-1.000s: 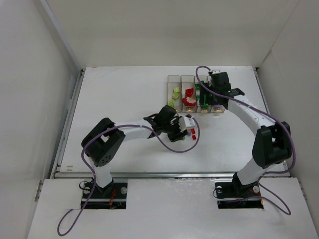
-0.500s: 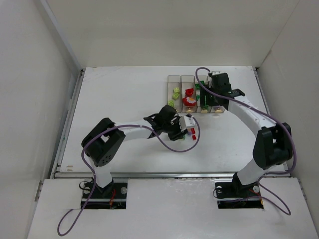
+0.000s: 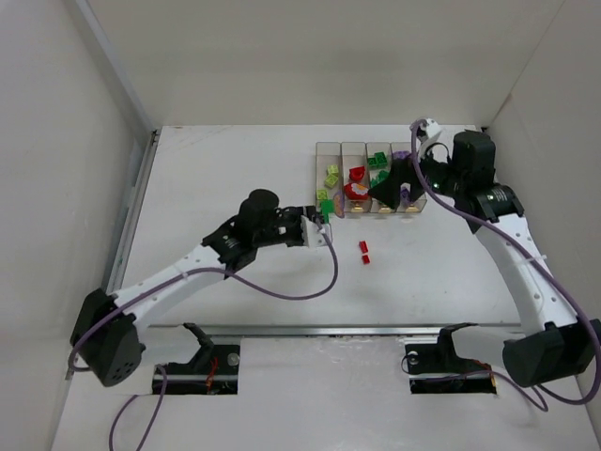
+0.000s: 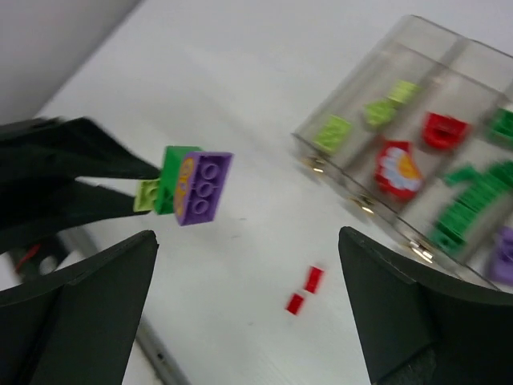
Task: Sort the legos into containers by color
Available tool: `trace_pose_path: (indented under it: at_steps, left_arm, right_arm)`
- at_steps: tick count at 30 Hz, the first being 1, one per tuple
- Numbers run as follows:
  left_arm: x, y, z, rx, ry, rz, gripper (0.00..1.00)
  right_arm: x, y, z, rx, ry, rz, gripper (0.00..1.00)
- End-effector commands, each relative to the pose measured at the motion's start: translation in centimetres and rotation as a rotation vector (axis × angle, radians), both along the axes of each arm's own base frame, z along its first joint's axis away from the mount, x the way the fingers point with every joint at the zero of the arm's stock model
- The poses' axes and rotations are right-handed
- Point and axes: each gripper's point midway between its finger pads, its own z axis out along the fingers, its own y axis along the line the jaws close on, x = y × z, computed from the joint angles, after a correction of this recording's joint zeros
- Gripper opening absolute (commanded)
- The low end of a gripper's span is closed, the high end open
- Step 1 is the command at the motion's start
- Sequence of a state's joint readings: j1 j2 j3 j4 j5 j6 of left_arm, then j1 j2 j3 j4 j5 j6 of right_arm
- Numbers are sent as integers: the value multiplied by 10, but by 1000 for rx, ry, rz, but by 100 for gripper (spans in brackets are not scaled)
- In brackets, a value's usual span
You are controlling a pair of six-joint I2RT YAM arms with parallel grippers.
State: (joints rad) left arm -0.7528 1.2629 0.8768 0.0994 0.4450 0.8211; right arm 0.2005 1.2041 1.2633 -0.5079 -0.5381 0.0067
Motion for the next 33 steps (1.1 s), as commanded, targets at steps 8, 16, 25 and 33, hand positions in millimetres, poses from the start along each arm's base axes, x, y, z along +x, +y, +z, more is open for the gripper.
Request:
trace_pose_path:
  at_steps: [8,16,25,33]
  left_arm:
    - [-36,10,47,-93,-247,-167,0]
    - [-30,12,56,-114,-258,-111,0]
    - [-31,14,58,-134,-228,-90,0]
    - [-32,14,59,-147,-219,-84,0]
  right_arm:
    - [-36,68,35,269,-35,461,100]
    - [-35,105,1,281,123,445,97]
    - [-16,103,-34,246,200,314,92]
    - [-34,117,-40,281,238,478,66]
